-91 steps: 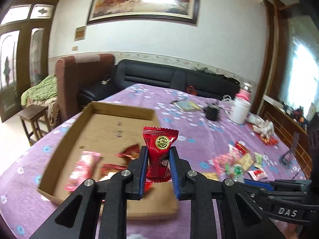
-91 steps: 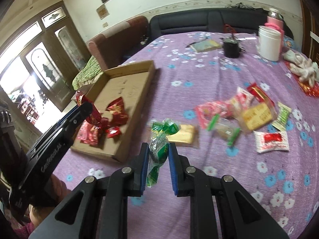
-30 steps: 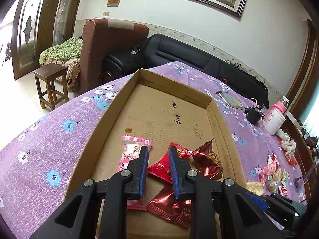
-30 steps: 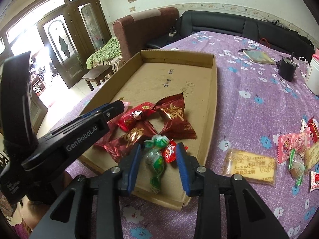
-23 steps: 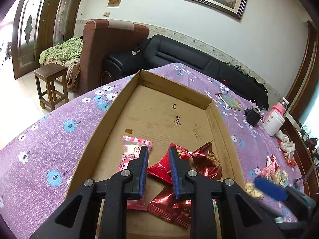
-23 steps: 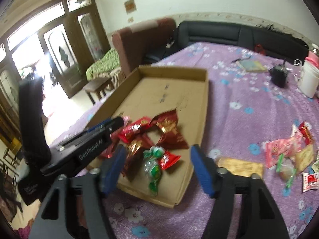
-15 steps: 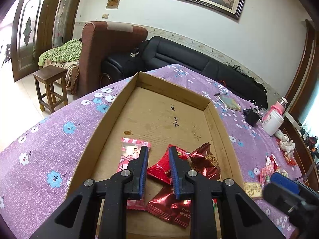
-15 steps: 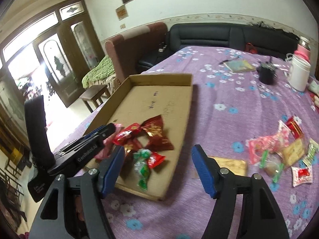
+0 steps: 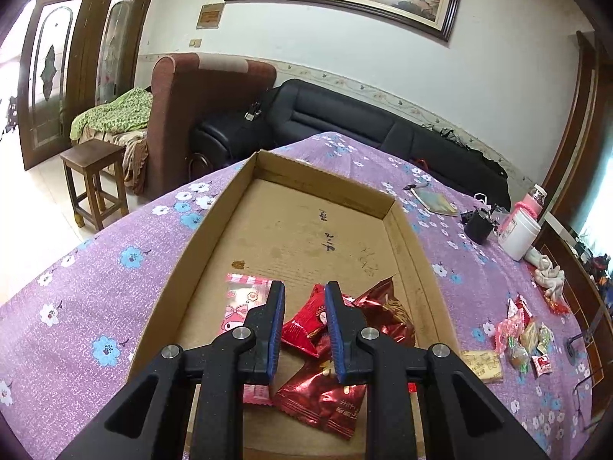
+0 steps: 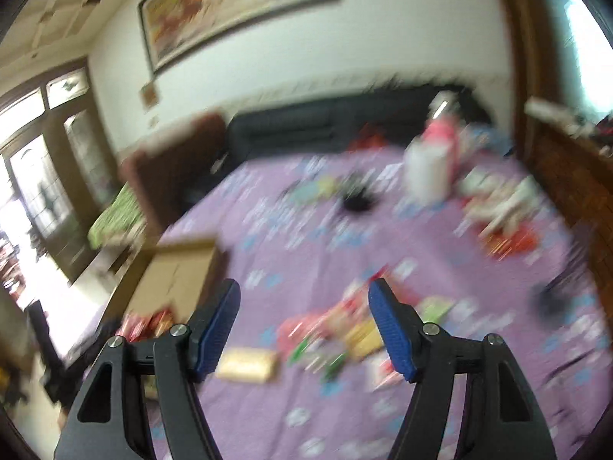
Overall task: Organize snacks
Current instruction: 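Move both tools back toward the remaining snacks on the table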
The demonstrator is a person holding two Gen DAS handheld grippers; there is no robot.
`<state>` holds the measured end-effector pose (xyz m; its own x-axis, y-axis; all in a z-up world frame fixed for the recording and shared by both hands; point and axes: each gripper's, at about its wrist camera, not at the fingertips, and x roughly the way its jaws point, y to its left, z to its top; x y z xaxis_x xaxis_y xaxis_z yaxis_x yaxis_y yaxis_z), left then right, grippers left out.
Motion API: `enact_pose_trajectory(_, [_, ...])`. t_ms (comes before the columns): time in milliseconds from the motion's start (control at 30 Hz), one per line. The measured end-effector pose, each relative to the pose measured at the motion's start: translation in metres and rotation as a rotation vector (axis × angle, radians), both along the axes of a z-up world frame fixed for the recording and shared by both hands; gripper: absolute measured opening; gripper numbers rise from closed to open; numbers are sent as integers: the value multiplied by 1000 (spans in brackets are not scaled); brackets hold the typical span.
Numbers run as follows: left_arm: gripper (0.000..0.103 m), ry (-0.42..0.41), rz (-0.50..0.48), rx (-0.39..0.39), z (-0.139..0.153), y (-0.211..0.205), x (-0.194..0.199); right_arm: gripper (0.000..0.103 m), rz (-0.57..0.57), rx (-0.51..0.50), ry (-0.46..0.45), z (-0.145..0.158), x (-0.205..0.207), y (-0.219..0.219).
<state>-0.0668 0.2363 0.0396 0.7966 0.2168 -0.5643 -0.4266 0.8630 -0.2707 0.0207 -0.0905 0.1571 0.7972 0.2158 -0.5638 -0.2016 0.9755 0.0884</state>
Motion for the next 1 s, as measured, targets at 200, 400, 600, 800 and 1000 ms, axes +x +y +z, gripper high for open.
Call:
enact_pose_trajectory(200, [22,-14,-32,71,7,-15,-1,69,-119,-91,-167,78,3,-34])
enact_pose_trajectory(400, [22,-7,-81,98,11,-34,-1,69,-123,-25,-8,35,16,-65])
enact_pose_trajectory(600, [22,15,-197,116,26,-72,5,68,-98,43,247,-69,36,-83])
enact_pose_trajectory(800, [45,98,-393,62,32,-114,32,68,-103,140,352,-104,51,-105])
enact_pose_trajectory(1000, [61,265,-551,-51,12,-151,87,68,-95,192,366,-108,50,-116])
